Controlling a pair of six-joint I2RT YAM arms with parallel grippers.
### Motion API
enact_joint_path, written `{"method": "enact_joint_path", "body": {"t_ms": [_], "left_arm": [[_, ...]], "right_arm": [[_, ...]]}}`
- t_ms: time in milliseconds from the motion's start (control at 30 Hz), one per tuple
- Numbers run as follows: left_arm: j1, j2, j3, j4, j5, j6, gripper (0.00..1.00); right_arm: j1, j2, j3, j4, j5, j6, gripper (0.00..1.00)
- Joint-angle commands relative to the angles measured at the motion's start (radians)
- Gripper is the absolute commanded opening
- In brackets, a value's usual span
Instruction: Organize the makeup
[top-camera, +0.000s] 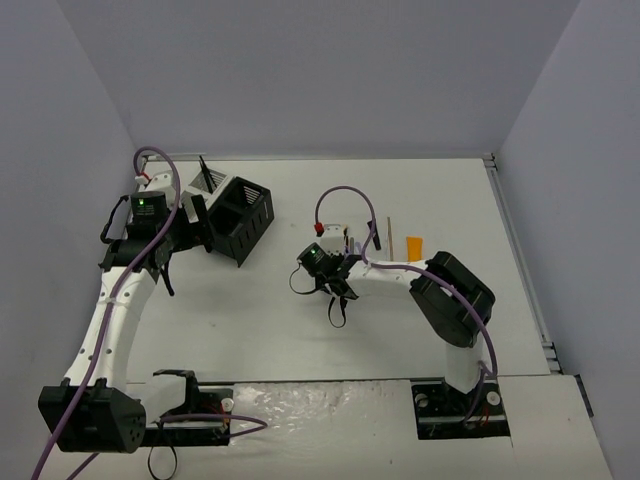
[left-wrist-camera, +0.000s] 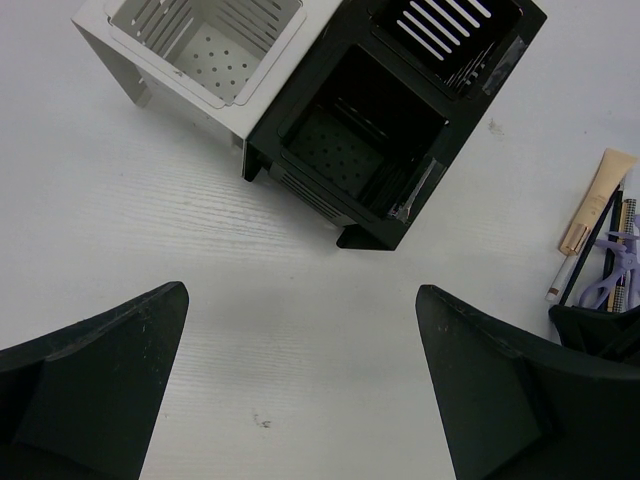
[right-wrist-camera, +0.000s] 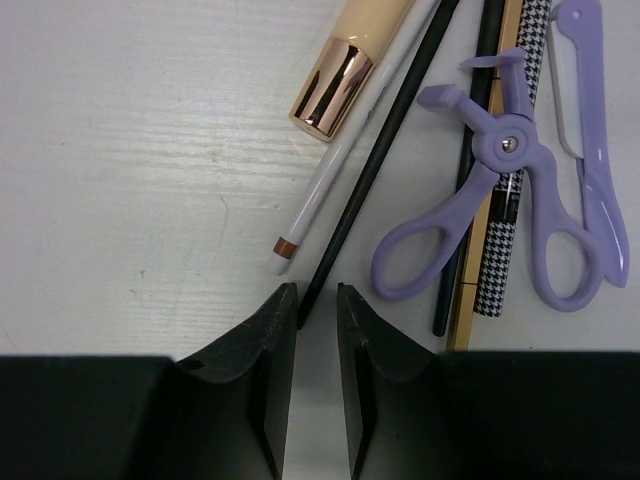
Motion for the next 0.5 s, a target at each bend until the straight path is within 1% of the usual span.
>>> {"method": "enact_joint_path", "body": {"t_ms": [0,267,467], "left_arm": [[0.008,-0.024,0.064,0.054,0.013,0.0,0.97],[0.009,-0.023,0.066,0.052,0.018,-0.003,0.97],[0.008,-0.023,0.066,0.051,0.018,-0.006,0.97]], "right_arm": [[-0.018,-0.039,-0.042,-0.076,0.032,0.028,0.18],[-0.035,-0.036,-0.048,-0.076,0.031,0.053,0.17],[-0.057,0.004,-0.03,-0.076,0.019,0.089,0.18]]}}
